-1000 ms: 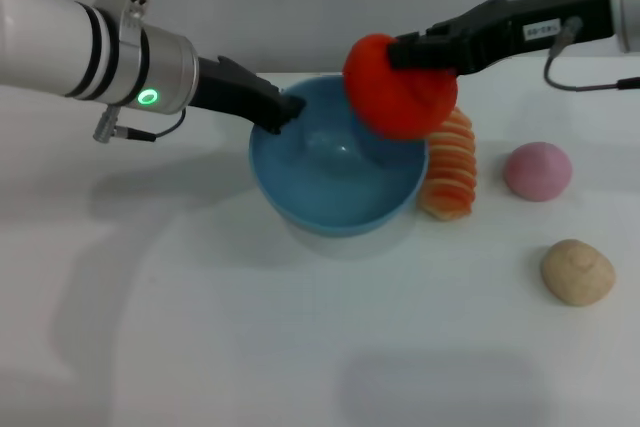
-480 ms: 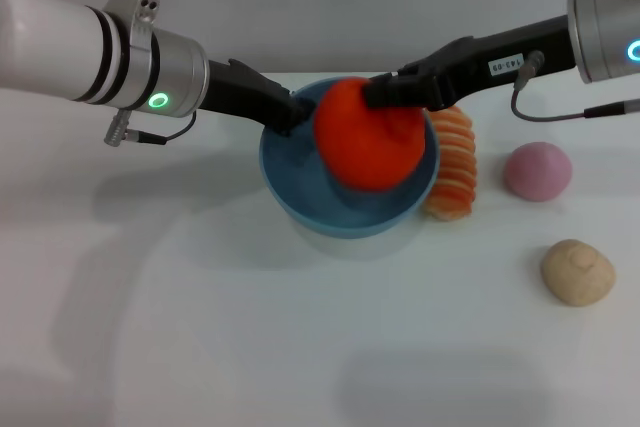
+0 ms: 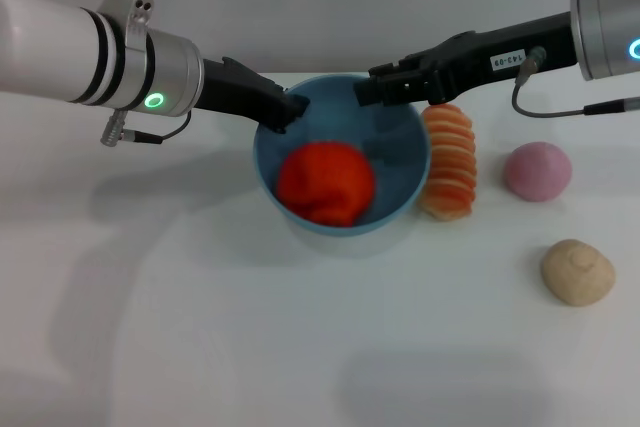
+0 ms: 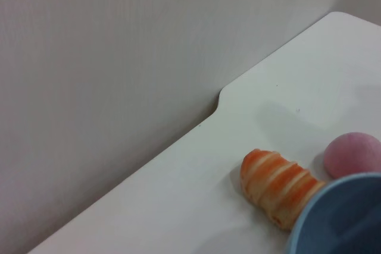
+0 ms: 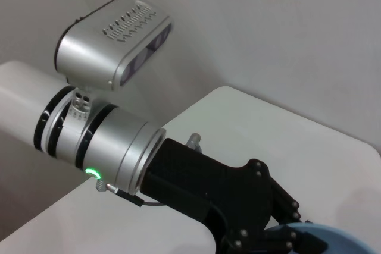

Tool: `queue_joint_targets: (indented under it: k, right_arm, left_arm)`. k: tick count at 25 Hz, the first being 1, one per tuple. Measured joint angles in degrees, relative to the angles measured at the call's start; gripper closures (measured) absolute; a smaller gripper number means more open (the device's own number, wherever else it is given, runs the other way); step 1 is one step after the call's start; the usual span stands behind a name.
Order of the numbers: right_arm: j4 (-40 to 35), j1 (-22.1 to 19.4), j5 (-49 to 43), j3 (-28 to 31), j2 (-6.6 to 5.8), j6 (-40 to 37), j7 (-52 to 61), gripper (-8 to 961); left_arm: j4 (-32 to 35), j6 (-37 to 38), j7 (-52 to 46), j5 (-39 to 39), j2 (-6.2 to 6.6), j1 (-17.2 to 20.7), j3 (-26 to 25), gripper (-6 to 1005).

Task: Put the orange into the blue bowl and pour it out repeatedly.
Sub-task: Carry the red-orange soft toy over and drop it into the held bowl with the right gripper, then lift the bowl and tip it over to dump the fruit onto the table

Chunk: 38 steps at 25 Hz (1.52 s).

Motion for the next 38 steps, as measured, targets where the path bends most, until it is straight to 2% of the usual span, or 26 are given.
queue_joint_targets:
  k: [3, 8, 11, 14, 18, 24, 25, 29, 31, 34, 37, 38]
  right_arm:
    - [-0.1, -0.2, 0.1, 0.2, 0.0, 0.0, -0.4, 665]
    - [-4.1, -2.9, 0.1, 2.8, -0.08, 0.5, -2.5, 434]
    - [-7.9, -6.5, -0.3, 5.0, -0.07, 4.1, -6.4, 348]
    - [-9.7, -10.9, 0.5, 7.3, 0.56, 10.4, -11.1, 263]
    - [-6.5, -16.6, 6.3, 8.6, 0.99, 20.7, -19.2, 264]
    - [8.4, -23.0, 27.2, 8.4, 0.91, 27.6, -41.4, 265]
    - [11.3, -23.5, 30.6, 8.6, 0.81, 27.9, -45.6, 265]
    - [20.8, -24.0, 37.3, 8.9, 0.68, 28.2, -55.5, 266]
    - [21.7, -23.8, 37.4, 8.9, 0.66, 28.2, -55.8, 266]
    - [23.3, -23.3, 37.4, 8.9, 0.62, 28.6, -56.5, 266]
    - [23.9, -22.8, 37.5, 9.0, 0.61, 29.1, -56.7, 266]
    - [24.0, -22.7, 37.5, 9.0, 0.61, 29.2, -56.8, 266]
  left_arm:
    - [-0.2, -0.3, 0.0, 0.0, 0.0, 0.1, 0.0, 1001]
    - [-0.7, -0.9, 0.2, 0.0, 0.01, 0.1, 0.0, 1000]
    - [-0.7, -2.0, 0.4, 0.0, 0.01, 0.2, 0.0, 1000]
    - [-1.1, -4.3, 0.5, 0.0, 0.0, 0.4, 0.6, 1000]
    - [-1.4, -9.3, 0.5, 0.4, -0.01, 0.4, 3.7, 1000]
    - [-0.6, -15.5, 0.6, 1.1, -0.08, -0.8, 7.3, 1000]
    - [0.1, -18.8, 0.6, 2.9, -0.1, -1.4, 9.3, 1000]
    - [1.7, -26.1, 0.1, 10.5, -0.46, -2.9, 15.1, 1001]
    - [2.0, -26.9, 0.0, 11.5, -0.48, -3.0, 15.9, 1001]
    - [3.2, -33.5, 0.2, 18.4, -0.55, -2.7, 21.3, 1001]
    - [4.5, -39.2, -0.9, 30.1, -0.78, -2.2, 26.2, 1001]
    - [4.5, -39.2, -0.9, 30.1, -0.78, -2.2, 26.2, 1001]
